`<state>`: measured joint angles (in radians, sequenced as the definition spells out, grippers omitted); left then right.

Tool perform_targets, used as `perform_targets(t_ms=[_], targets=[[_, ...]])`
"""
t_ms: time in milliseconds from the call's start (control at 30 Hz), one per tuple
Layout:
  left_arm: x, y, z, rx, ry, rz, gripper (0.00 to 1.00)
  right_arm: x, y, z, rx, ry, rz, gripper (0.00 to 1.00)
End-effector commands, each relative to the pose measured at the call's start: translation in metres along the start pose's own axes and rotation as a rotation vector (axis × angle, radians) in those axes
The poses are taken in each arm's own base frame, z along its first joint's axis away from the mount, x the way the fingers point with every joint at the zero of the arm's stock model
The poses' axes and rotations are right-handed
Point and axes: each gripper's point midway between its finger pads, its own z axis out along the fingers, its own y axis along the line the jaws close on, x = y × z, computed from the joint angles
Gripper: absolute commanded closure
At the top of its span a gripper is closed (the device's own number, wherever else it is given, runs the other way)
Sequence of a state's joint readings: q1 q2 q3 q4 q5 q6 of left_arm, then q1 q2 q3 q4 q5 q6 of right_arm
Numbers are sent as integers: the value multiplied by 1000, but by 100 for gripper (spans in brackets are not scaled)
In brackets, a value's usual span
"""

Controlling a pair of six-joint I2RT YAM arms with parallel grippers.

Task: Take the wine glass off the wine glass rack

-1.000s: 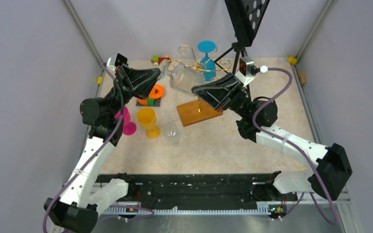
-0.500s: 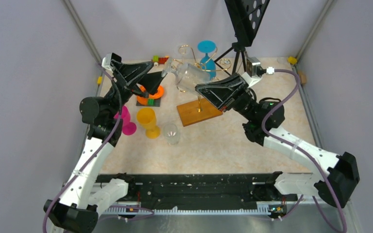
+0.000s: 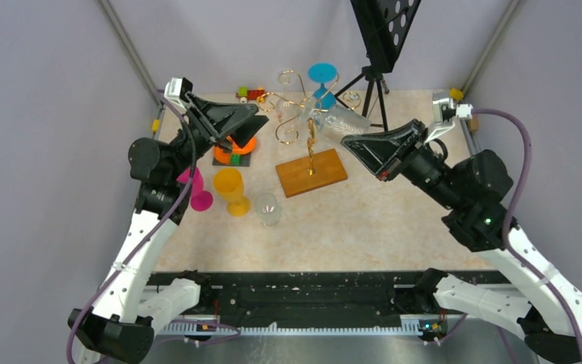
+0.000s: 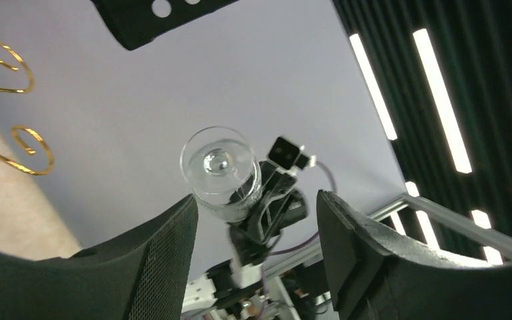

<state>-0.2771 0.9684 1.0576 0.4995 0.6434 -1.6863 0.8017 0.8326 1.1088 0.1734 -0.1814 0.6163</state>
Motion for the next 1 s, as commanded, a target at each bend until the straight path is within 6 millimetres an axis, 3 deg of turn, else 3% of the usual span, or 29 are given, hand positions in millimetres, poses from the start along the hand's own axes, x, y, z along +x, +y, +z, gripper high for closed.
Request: perform_targets(t_ms=[0,200,367,567,767,967], targets=[[-5,13,2,-117,18,313,30,1,-27,-40,281,202,-96,100],[-23,31,8,-216,6,439,30,32,-41,-70,354,405,-138,100],[-44,60,-8,-408,-52,566,31,83,-47,-74,286,636,-121,100],[-62,57,-36,-523,-166,695,29,146,-89,-72,379,817,-95,100],[-75,51,-61,-621,-267,797,27,206,-105,-64,502,971,-159,100],[-78,51,-70,-661,-283,838,25,263,-134,-66,653,1131,-266,100]])
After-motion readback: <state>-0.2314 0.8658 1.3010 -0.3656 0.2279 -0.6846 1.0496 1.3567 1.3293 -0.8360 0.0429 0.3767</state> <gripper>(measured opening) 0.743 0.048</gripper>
